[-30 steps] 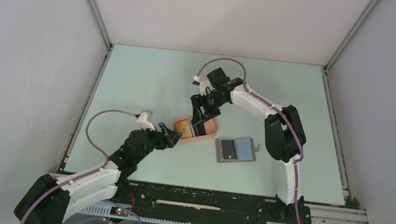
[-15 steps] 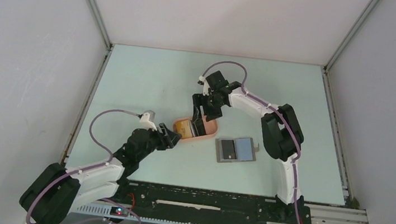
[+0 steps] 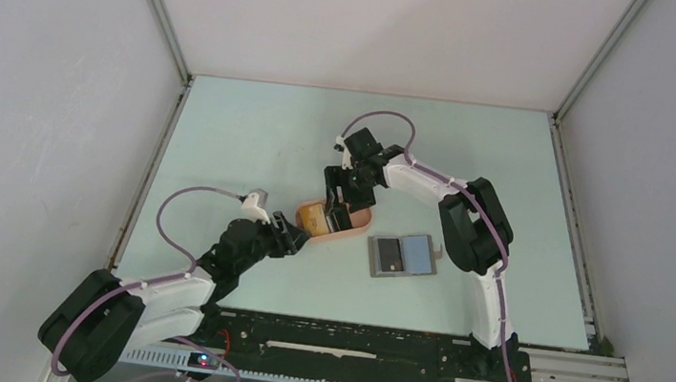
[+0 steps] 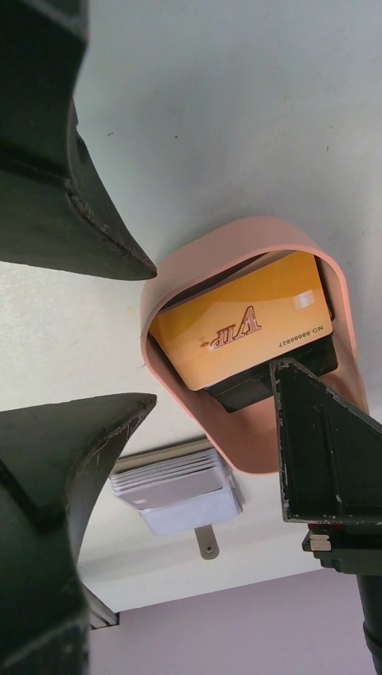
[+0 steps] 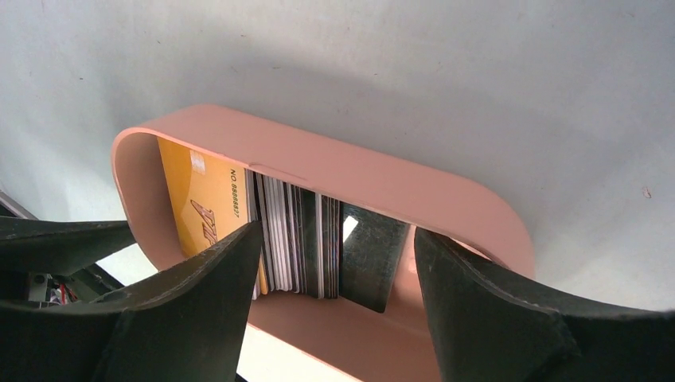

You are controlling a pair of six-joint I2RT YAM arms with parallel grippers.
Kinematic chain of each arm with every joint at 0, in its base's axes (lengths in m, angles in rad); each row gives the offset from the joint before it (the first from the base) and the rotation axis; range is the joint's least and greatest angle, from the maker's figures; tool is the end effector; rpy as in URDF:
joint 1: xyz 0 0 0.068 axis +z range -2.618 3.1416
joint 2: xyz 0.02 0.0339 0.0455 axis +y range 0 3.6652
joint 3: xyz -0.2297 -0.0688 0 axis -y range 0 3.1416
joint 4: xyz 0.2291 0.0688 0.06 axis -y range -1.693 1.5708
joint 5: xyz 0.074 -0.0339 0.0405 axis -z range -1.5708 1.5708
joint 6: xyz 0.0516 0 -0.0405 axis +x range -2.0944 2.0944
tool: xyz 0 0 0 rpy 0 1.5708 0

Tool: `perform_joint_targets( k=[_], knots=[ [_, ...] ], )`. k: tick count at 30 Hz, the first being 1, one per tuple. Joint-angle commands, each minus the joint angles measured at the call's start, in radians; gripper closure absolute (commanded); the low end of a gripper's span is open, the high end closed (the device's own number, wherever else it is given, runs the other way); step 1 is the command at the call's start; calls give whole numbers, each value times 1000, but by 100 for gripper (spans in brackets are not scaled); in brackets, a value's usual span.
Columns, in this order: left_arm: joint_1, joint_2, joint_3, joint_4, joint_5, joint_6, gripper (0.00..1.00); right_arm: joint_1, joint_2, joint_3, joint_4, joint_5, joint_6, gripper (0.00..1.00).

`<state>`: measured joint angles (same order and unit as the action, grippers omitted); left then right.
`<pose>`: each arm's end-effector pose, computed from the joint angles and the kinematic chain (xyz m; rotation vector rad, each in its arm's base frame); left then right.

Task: Put the credit cards into the card holder
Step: Pick up the credit card from the storage box.

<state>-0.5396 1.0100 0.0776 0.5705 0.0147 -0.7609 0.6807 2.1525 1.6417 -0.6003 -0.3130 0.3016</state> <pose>0.1712 -0.1034 0.1153 -0.2145 2.0243 -0.8631 0.3242 0.2830 0.1354 -0.6290 2.7299 0.6985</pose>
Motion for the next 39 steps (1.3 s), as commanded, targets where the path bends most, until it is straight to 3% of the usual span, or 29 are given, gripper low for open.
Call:
perform_joint_targets(
  k=[1, 18, 39],
  knots=[
    [10, 19, -16, 65, 24, -6, 41, 11, 30, -12, 22, 23, 21, 21],
    [10, 67, -6, 100, 63, -15, 45, -17, -20, -53, 106, -341, 72, 28],
    [12, 81, 10, 99, 77, -18, 48, -50, -65, -59, 133, -546, 74, 35]
  ],
)
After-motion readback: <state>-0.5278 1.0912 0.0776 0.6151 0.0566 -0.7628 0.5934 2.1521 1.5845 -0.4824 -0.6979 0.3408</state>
